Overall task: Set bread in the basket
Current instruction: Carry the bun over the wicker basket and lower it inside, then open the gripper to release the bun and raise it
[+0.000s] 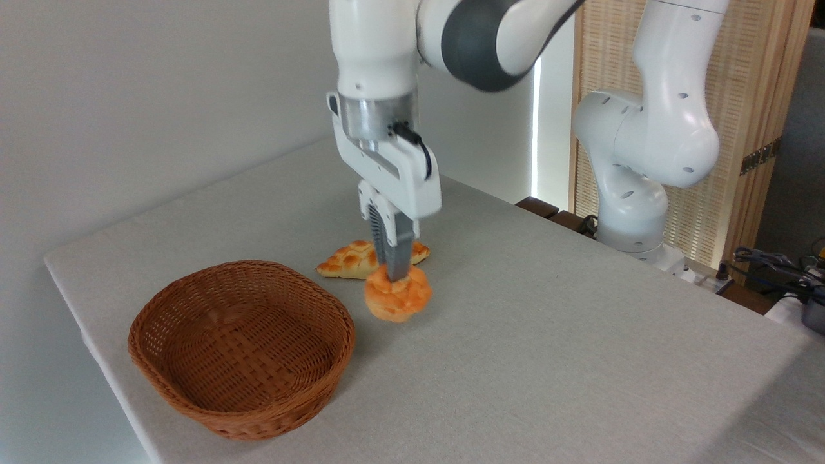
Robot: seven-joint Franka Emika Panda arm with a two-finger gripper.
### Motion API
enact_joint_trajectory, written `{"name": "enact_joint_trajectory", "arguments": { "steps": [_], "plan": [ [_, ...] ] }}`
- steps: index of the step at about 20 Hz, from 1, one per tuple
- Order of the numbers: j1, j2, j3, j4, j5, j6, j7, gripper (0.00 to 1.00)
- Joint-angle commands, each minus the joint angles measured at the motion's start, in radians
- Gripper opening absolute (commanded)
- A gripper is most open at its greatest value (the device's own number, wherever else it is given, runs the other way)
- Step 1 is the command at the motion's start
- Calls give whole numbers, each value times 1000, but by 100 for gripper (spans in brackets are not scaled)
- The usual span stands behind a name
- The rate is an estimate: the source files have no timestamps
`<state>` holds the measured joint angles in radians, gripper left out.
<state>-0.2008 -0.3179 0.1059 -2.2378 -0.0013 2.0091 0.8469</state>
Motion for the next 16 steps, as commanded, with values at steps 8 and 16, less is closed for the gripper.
{"name": "enact_joint_trajectory", "arguments": {
  "steps": [8, 16],
  "plan": [
    [-6, 273, -15, 317, -68, 126, 20, 4],
    [-5, 376, -44, 311, -49, 240, 38, 100]
  ]
}}
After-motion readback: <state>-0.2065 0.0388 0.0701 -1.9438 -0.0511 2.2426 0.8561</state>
